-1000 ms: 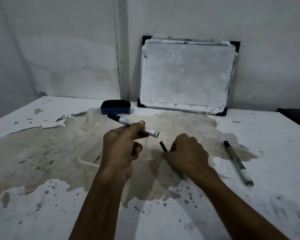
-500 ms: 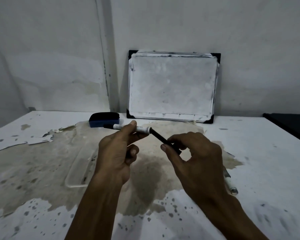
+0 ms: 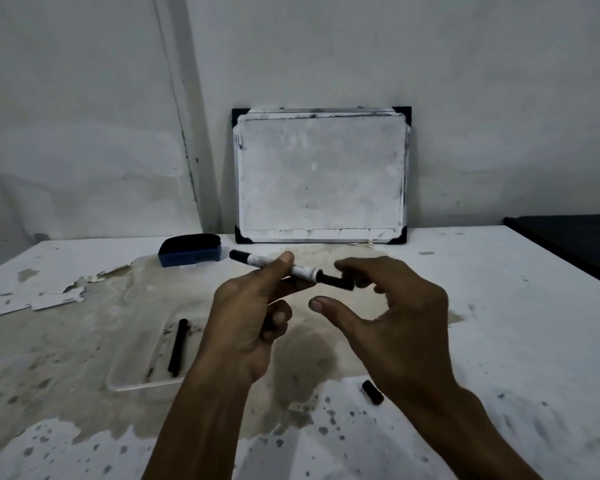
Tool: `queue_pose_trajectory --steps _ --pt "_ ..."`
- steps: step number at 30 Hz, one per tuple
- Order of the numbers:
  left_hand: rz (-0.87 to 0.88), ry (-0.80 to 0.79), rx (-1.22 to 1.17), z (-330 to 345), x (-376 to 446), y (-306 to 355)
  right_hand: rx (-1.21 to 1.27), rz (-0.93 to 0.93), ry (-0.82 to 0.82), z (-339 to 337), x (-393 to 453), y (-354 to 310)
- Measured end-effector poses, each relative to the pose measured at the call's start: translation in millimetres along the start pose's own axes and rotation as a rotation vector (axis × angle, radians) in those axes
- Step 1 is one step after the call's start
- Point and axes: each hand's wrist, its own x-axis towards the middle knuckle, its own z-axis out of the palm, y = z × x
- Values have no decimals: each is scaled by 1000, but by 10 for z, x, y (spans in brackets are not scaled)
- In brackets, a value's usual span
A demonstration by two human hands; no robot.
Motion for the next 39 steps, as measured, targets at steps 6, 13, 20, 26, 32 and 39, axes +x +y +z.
queue_pose_trajectory --steps 6,13,20,26,32,39 --pt "-160 -74 -236 164 -16 -86 -46 -90 143 -68 -84 89" --pt "-216 -131 -238 339 -2 -196 -19 -51 21 -114 -94 217" --pt "-254 -102 -217 238 151 -414 -299 272 -502 -254 -232 353" --pt "-250 -140 -187 181 226 -497 -468 351 -736 -189 -337 333" --pt "-233 -98 -90 146 228 -573 -251 347 -314 -133 -213 316" --pt "-167 -68 70 202 179 -649 -164 223 -169 -144 -227 350"
